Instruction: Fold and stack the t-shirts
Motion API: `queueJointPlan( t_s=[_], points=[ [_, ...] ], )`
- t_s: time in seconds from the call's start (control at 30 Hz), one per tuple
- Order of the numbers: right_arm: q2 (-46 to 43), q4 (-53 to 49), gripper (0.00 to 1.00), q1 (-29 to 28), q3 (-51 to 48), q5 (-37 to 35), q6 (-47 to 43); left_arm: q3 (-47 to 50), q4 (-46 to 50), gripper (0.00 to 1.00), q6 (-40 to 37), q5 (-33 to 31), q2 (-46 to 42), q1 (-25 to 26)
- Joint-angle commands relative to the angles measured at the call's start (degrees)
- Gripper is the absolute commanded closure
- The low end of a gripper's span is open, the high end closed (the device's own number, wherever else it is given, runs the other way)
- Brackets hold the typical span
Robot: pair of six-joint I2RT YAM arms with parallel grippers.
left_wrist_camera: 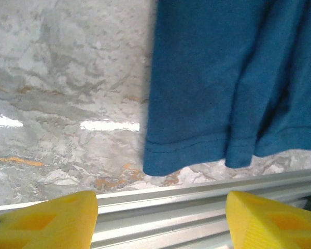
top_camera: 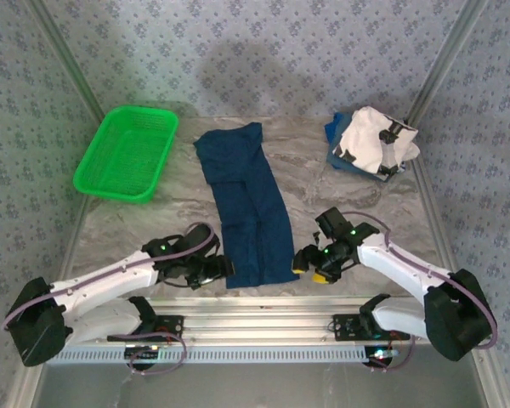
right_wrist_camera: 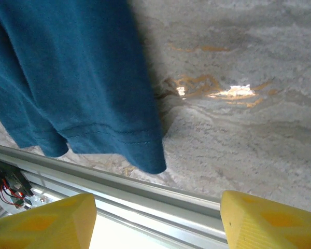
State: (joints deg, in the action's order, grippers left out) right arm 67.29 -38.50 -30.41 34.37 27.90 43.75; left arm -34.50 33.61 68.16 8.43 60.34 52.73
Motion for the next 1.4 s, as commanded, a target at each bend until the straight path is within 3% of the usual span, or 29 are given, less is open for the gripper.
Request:
queueJointPlan(
  t_s=[0.0, 0.2, 0.57, 0.87, 1.1, 1.37],
  points=[
    [1.4, 2.6, 0.33, 1.7, -1.7, 2.1, -3.8, 0.1, -8.7, 0.34, 8.4, -4.6, 0.1, 2.2],
    [4.4, 3.8, 0.34, 3.5, -2.1, 2.3, -6.0, 2.2, -17.1, 0.36, 11.5, -2.6, 6.2, 3.9],
    [5.7, 6.8, 0.34, 3.5, -2.3, 3.1, -6.1, 0.0, -0.8, 0.41, 12.5, -4.4, 4.5, 5.8],
    [7.0, 8.7, 0.35, 3.5, -2.5, 3.2, -6.3, 1.0, -12.8, 0.42, 14.7, -4.7, 12.5, 8.2],
    [7.3, 9.4, 0.36, 3.5, -2.7, 3.7, -6.7, 0.2, -13.0, 0.46, 14.4, -5.0, 15.4, 8.3],
    [8.9, 11.0, 0.38, 3.2, -3.4, 3.9, -6.8, -1.9, -14.4, 0.59, 13.3, -5.1, 19.7, 8.3]
  ],
)
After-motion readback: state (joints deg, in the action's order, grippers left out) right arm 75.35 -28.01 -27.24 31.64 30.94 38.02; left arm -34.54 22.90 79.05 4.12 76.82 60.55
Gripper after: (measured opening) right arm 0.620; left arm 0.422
